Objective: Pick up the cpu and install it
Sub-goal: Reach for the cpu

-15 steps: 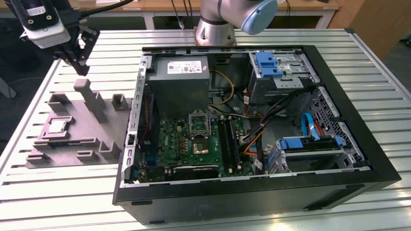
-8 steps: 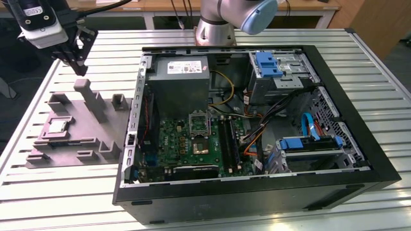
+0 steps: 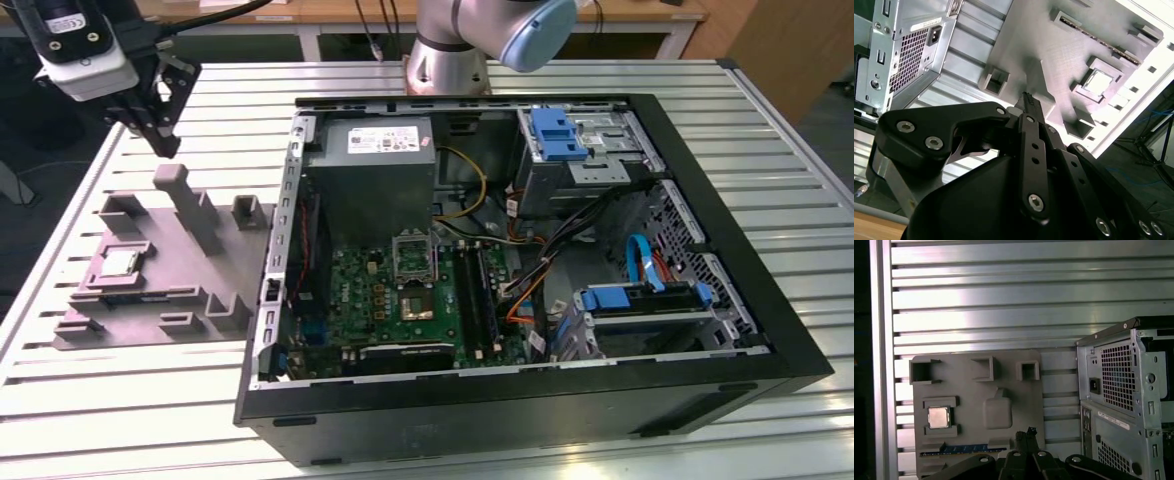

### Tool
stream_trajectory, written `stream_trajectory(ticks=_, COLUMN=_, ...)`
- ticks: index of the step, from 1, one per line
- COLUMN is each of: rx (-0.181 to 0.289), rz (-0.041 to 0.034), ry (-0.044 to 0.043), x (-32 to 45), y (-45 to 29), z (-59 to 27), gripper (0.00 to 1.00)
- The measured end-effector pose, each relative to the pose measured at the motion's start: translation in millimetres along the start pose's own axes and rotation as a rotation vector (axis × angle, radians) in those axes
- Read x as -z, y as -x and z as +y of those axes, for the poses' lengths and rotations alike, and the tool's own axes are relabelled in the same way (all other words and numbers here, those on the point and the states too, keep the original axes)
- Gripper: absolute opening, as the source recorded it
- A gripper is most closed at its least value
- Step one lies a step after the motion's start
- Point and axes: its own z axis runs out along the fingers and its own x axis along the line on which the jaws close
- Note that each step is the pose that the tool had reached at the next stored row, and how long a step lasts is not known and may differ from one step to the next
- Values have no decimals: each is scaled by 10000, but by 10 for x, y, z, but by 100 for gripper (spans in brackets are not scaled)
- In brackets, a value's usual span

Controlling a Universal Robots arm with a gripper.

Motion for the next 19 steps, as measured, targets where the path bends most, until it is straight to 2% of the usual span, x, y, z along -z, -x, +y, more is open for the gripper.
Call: stream_trajectory(ticks=19, rx=0, rz=0, ry=0, x=-1, y=-35, z=-2, gripper=11)
